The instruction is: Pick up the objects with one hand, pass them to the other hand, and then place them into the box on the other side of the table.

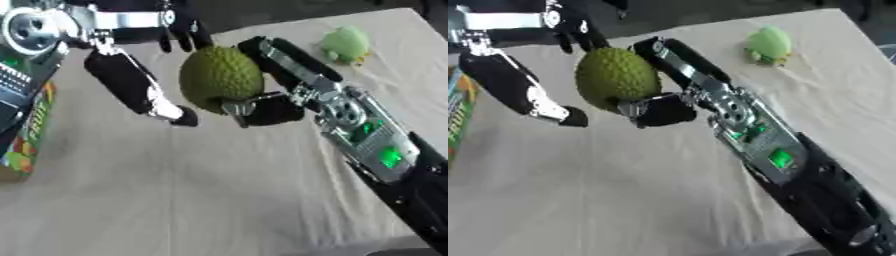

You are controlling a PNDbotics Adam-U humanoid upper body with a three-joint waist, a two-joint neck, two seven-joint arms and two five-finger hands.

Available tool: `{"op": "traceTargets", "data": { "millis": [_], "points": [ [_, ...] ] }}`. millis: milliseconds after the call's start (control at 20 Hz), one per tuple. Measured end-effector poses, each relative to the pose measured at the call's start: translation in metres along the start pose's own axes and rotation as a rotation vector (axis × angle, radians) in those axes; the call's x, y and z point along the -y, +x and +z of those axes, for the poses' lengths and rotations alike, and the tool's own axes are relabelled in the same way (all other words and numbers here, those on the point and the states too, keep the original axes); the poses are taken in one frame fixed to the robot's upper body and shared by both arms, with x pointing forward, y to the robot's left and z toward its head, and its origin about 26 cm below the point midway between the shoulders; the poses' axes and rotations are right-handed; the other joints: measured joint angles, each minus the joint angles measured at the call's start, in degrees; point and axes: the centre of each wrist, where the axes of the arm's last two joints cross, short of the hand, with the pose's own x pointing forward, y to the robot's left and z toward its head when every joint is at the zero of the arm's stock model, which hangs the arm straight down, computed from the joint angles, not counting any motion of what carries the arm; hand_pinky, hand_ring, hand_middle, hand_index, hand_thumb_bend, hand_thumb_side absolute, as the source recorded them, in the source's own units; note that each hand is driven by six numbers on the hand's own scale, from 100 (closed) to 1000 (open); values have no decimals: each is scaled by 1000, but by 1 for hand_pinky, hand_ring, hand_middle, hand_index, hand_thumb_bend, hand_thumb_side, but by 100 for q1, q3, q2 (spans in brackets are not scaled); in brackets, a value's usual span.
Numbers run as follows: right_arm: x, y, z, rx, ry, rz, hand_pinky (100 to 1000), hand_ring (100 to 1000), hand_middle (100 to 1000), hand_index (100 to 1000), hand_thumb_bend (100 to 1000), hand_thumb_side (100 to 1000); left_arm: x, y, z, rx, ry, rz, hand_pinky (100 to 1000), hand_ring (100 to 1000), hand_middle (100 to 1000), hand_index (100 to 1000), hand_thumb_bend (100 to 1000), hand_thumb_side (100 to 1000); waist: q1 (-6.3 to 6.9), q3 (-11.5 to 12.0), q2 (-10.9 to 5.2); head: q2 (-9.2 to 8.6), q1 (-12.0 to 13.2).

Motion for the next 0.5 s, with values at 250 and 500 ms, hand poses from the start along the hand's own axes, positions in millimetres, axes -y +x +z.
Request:
{"op": "traceTargets", "data": {
  "millis": [250, 500],
  "points": [
    [0, 0, 0, 1, 2, 0, 715, 545, 348, 496, 100, 100, -1, 6, 3, -23, 49, -29, 758, 804, 770, 850, 655, 330, 0, 2, 0, -2, 3],
    [-2, 0, 0, 4, 7, 1, 715, 548, 350, 495, 100, 100, -2, 11, 5, -38, 81, -59, 748, 796, 759, 838, 614, 292, 0, 11, 0, -6, 10]
  ]
}}
